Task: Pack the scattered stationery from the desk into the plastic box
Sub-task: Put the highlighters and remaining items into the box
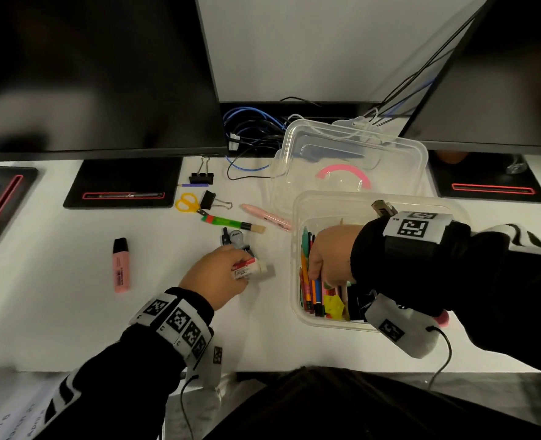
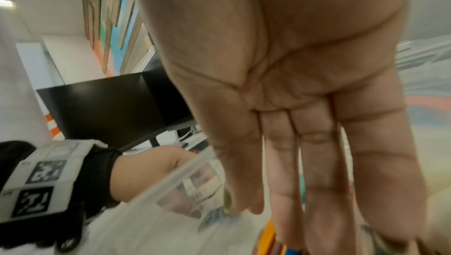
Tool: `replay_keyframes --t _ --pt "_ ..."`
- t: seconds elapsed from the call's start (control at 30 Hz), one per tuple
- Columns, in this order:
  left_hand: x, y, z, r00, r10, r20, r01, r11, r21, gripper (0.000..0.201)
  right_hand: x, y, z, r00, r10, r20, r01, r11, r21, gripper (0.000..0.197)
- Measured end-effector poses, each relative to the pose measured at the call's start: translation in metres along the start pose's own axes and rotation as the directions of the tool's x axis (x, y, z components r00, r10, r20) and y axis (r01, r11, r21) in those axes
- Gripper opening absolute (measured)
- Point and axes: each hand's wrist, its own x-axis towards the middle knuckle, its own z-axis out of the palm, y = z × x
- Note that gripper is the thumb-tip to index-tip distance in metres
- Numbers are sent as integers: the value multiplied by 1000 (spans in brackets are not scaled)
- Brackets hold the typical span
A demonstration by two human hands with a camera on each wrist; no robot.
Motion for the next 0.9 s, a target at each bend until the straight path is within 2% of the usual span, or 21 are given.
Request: replay_keyframes --t 0.13,0.23,0.3,0.33,0.4,0.5,0.63,0.77,0.9 --pt "-3 13 -24 996 48 -72 -48 999 1 36 -14 8 -12 996 -31 -78 41 991 131 34" --pt "-8 27 -42 983 100 -152 -107 993 -40 40 -25 15 -16 969 -19 -246 135 875 464 27" --pt "-10 37 -51 970 138 -199 -154 986 -68 39 -31 20 -16 929 -49 -367 254 803 538 25" --pt "-11 43 -55 964 160 -214 -182 980 -85 38 -35 23 -16 903 -75 -423 317 782 537 26" --pt "-12 58 -59 951 211 -227 -243 962 -125 36 -43 28 -16 845 -138 -516 403 799 446 31" --pt "-9 84 -60 934 278 -226 -324 924 -201 36 -57 36 -19 795 -179 -580 443 823 355 42" --pt "-2 114 -50 926 303 -225 -366 870 -332 41 -72 52 -23 727 -219 -651 474 846 245 42" --pt "1 133 -40 920 331 -209 -390 827 -405 42 -77 65 -24 694 -242 -678 445 885 138 40" --pt "1 138 -31 924 326 -201 -381 824 -420 44 -77 69 -26 711 -268 -650 399 915 59 36"
